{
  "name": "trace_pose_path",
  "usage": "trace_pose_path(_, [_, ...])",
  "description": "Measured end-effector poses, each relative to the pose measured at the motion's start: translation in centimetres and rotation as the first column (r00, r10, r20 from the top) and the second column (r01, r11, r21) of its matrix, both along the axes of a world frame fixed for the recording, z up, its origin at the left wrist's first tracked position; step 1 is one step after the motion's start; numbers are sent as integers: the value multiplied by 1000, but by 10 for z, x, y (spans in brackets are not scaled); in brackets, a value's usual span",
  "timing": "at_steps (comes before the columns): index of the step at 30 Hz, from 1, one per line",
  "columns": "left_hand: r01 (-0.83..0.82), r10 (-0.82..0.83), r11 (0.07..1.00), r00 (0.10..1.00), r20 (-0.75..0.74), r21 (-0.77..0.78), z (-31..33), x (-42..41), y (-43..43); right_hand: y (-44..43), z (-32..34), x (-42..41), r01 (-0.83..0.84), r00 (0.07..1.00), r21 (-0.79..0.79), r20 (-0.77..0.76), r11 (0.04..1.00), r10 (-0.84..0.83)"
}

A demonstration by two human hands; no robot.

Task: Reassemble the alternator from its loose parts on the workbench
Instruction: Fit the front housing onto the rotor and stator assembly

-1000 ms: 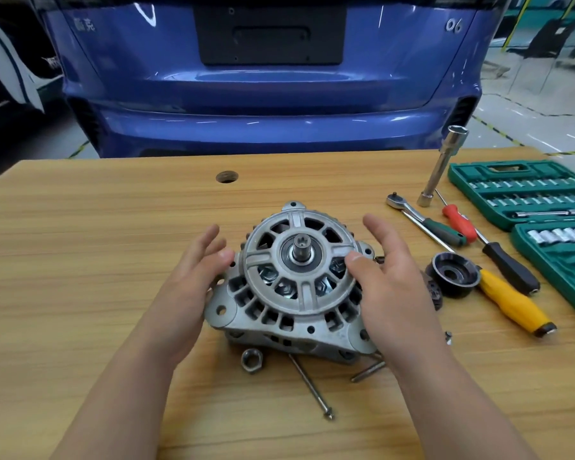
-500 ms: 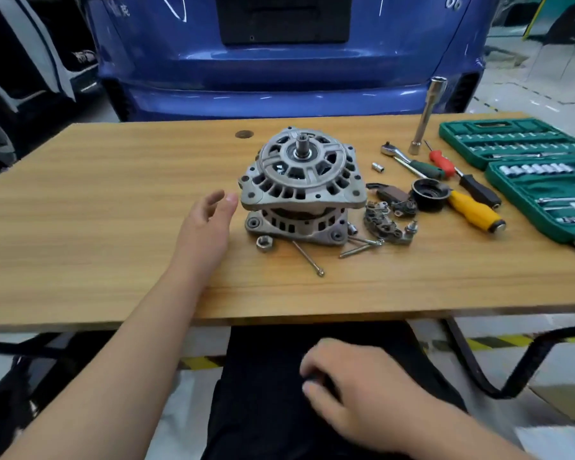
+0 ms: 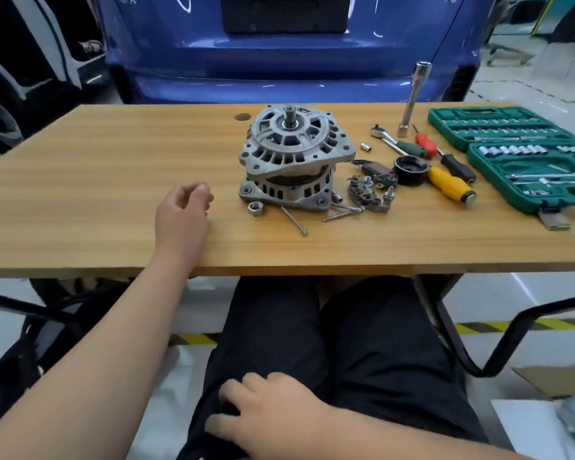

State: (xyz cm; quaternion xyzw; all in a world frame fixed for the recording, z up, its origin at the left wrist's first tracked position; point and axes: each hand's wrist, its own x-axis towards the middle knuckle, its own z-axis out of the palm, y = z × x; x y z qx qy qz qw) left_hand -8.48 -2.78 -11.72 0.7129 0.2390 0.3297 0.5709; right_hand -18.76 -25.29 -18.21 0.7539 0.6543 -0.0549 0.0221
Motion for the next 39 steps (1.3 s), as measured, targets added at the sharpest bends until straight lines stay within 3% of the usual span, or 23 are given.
trace_pose_path(2, [8, -7, 1000, 1000, 5, -14, 0, -1, 1, -9, -1, -2, 41, 999, 23, 19, 999, -41])
trace_pose_path(4, [6, -6, 999, 1000, 13, -33, 0, -1, -1, -25, 2, 9, 76, 980, 93, -191, 993, -57])
trace_pose_path(6, [7, -6, 999, 1000, 15, -37, 1, 0, -2, -41, 10, 34, 287, 909, 225, -372, 931, -190])
trace_pose_path(8, [8, -8, 999, 1000, 14, -39, 2, 0, -2, -62, 14, 64, 529, 831, 261, -353, 808, -430])
trace_pose_path(9, [11, -11, 999, 1000, 10, -36, 2, 0, -2, -70, 13, 74, 553, 825, 181, -259, 813, -503])
trace_pose_path(10, [14, -14, 999, 1000, 5, -31, 2, 0, -3, -74, 11, 79, 528, 845, 82, -147, 845, -514])
trace_pose_path(13, [22, -22, 999, 1000, -2, -27, 3, -1, -6, -75, -6, 62, 318, 948, -132, 46, 939, -315])
trace_pose_path(21, [14, -13, 999, 1000, 23, -49, 4, -2, -7, -75, -19, 29, 166, 984, -201, -34, 965, -177])
trace_pose_path(25, [18, -17, 999, 1000, 18, -41, 3, -3, -6, -65, -18, 33, 277, 950, -276, -62, 920, -305])
trace_pose_path(28, [12, -11, 1000, 1000, 18, -25, 7, -4, -9, -55, -26, 38, 371, 923, -334, 34, 866, -383])
trace_pose_path(34, [-222, 180, 919, 971, 155, 326, -27, -75, -42, -58, -25, 34, 310, 935, -487, 0, 816, -355])
trace_pose_path(36, [-161, 150, 926, 987, 56, 343, -66, -120, -61, -61, -21, 32, 279, 948, -453, -12, 847, -319])
trace_pose_path(39, [36, 12, 975, 977, -212, 221, -125, -180, -82, -64, -16, 21, 231, 955, -409, -80, 883, -287])
